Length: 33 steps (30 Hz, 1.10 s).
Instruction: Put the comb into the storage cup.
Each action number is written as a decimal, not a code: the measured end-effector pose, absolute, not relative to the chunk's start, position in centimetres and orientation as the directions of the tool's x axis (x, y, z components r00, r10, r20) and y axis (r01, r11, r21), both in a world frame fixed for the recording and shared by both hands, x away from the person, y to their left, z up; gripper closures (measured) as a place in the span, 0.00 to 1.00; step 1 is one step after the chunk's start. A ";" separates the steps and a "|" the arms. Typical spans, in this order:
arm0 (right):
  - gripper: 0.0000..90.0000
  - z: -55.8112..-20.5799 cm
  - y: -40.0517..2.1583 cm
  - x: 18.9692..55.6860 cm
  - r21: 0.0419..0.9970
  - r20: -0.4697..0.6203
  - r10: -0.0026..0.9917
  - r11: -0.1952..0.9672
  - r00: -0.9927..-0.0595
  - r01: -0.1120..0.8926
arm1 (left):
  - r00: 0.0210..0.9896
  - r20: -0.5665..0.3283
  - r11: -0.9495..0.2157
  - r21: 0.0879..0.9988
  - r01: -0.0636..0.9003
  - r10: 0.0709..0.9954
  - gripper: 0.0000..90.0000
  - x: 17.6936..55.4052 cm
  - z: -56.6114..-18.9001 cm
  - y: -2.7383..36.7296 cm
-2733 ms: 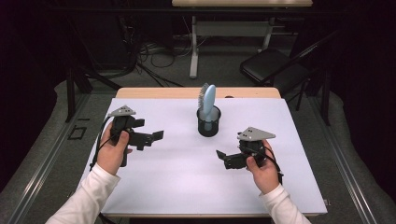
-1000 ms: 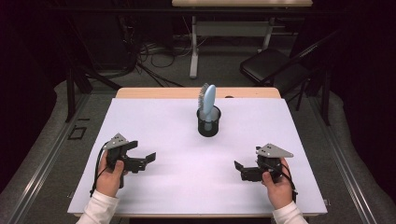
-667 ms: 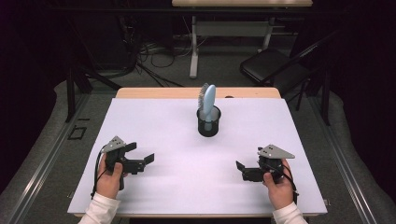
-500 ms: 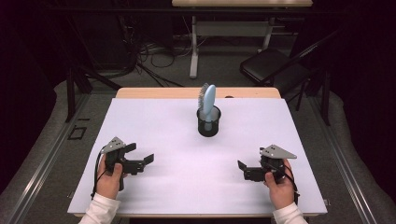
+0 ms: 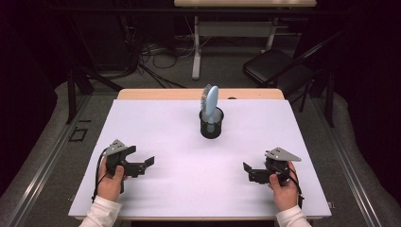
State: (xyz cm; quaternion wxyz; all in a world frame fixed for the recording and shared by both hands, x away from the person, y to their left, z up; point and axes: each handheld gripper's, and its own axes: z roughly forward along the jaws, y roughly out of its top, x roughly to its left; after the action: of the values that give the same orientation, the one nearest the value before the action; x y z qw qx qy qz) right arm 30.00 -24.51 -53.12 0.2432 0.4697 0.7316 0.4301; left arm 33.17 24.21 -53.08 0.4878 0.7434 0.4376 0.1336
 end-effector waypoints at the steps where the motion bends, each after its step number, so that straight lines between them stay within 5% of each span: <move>1: 0.02 -53.2 -24.5 30.0 0.856 0.046 0.897 0.191 -0.440 0.480 | 0.581 -0.229 -0.140 0.842 0.521 0.781 0.02 33.2 -53.1 24.2; 33: 0.02 -53.6 -24.9 30.1 0.857 0.064 0.907 0.165 -0.417 0.489 | 0.560 -0.239 -0.131 0.832 0.540 0.793 0.02 33.4 -53.5 24.7</move>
State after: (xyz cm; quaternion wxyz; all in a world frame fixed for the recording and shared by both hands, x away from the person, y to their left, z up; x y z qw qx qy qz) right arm 30.11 -24.90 -53.58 0.2427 0.4822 0.7235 0.4301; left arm 33.43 24.69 -53.48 0.4815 0.7404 0.4501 0.1316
